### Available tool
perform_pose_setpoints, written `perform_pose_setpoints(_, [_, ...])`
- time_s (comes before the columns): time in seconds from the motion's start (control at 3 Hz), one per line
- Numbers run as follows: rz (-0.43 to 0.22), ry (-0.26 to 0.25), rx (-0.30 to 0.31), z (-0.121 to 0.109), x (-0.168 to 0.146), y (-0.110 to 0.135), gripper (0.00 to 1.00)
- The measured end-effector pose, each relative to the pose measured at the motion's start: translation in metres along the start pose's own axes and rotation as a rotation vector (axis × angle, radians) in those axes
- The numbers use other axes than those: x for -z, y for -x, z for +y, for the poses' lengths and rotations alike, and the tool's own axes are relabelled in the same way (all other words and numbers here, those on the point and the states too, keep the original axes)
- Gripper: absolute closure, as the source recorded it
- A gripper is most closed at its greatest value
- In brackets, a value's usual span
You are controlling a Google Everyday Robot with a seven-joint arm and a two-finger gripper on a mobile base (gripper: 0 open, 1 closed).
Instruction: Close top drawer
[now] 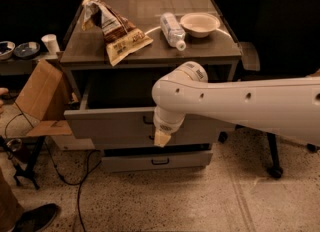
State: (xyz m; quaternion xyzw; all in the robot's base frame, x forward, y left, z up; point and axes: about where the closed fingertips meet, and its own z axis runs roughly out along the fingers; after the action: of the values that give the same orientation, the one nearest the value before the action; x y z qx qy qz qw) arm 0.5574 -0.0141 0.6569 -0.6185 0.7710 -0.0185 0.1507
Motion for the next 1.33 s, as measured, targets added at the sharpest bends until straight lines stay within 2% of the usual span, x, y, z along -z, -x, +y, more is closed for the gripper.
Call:
perform_pose_setpoints(0.33, [0.013, -0.025, 0.032, -0.014, -0.001, 0.02, 0.2])
perform_pose_setpoints(0.67, [0.015, -0.035, 0.045, -0.018, 0.0, 0.027, 0.0])
perform_pose_setpoints(1.0, [0.01, -0.066, 0.084, -0.031, 0.007, 0.052, 0.0])
perform_pose_setpoints(1.33, [0.003, -0.078, 0.106, -0.036, 0.01, 0.066, 0.0])
